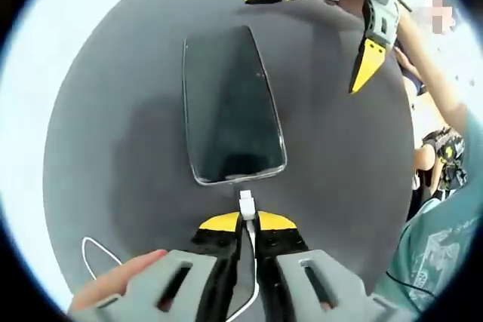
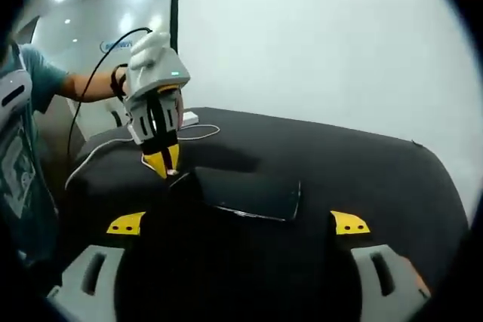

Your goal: Connect the charging cable to the phone, plug the charger into the socket, and turn on the power strip switch to charge the phone.

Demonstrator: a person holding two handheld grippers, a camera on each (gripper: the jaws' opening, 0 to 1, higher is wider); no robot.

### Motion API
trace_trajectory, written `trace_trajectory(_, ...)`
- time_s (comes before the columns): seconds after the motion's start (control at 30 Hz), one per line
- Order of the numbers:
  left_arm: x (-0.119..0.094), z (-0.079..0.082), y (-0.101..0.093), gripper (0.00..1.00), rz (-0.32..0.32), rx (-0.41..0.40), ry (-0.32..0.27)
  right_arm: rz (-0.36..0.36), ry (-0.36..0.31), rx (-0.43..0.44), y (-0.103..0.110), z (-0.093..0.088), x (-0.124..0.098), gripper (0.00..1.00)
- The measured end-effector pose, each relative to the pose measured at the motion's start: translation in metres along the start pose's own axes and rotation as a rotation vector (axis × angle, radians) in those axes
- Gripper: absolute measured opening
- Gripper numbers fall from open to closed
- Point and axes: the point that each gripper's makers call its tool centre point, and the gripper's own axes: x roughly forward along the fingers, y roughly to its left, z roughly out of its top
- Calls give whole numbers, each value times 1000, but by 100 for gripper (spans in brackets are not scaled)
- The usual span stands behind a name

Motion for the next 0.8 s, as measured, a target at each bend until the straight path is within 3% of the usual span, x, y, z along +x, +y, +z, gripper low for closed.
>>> trace_trajectory(0.37,1,-2,-3,3,-28,2,64,8,-9,1,-4,1,7,93)
trace_trajectory(0.8,4,2,-4,3,-25,48,211,41,10,4,-2,-8,14,93)
